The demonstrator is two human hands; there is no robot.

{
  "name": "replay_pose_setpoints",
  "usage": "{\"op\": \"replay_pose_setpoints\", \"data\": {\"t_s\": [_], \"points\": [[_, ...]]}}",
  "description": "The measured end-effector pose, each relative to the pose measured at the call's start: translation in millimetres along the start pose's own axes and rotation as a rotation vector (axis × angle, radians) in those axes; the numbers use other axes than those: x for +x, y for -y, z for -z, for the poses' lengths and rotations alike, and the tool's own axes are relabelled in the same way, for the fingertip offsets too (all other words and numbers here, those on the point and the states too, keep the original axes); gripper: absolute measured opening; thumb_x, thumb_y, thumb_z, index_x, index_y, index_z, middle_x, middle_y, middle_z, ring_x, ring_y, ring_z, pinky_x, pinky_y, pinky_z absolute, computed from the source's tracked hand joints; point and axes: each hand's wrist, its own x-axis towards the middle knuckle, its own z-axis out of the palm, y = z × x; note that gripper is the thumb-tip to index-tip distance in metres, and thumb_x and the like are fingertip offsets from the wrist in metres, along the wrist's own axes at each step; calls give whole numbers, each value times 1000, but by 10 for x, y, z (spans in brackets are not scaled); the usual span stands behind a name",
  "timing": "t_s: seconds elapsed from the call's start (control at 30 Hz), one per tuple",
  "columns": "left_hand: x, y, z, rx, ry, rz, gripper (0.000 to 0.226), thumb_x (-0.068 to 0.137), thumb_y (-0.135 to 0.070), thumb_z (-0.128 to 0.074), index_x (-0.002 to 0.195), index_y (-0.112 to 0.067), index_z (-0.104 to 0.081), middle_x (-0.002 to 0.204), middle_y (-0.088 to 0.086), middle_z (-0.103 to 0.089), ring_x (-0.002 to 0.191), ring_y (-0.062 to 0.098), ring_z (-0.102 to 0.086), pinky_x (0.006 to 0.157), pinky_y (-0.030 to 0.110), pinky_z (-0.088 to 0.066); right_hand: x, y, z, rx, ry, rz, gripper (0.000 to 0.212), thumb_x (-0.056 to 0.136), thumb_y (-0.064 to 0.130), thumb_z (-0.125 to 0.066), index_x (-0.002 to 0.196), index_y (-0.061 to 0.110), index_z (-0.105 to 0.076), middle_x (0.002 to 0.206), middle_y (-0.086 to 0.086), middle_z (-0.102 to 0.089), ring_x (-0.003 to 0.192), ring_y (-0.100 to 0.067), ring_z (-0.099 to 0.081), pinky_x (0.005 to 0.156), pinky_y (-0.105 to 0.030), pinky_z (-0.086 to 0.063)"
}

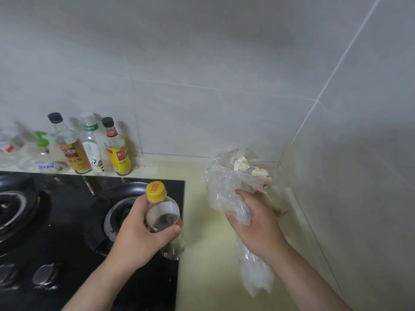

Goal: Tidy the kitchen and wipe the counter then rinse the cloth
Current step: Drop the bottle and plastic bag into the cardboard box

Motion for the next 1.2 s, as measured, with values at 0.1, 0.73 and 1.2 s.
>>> {"op": "replay_pose_setpoints", "data": {"t_s": [0.1,0.73,1.2], "points": [[-201,4,162,-1,-10,7,60,64,-7,-87,106,-37,-56,101,-22,-65,89,3,-66,64,20,-51,-100,201,-58,-30,7,61,47,84,30,-74,123,44,-51,114,44,-42,114,14,-44,100,-9,-30],[-2043,-522,529,147,-517,110,60,67,-8,-85,98,-50,-57,99,-17,-68,86,5,-66,72,23,-52,-924,662,-329,184,434,395,43,78,43,-64,120,33,-62,113,18,-61,105,-1,-58,88,-17,-47],[-4110,-372,1293,193,-999,342,55,69,-18,-84,104,-45,-51,100,-35,-59,92,-10,-59,64,13,-45,-1973,1783,-1328,255,839,643,65,70,55,-62,128,26,-60,124,14,-62,117,-4,-55,103,-33,-46]]}}
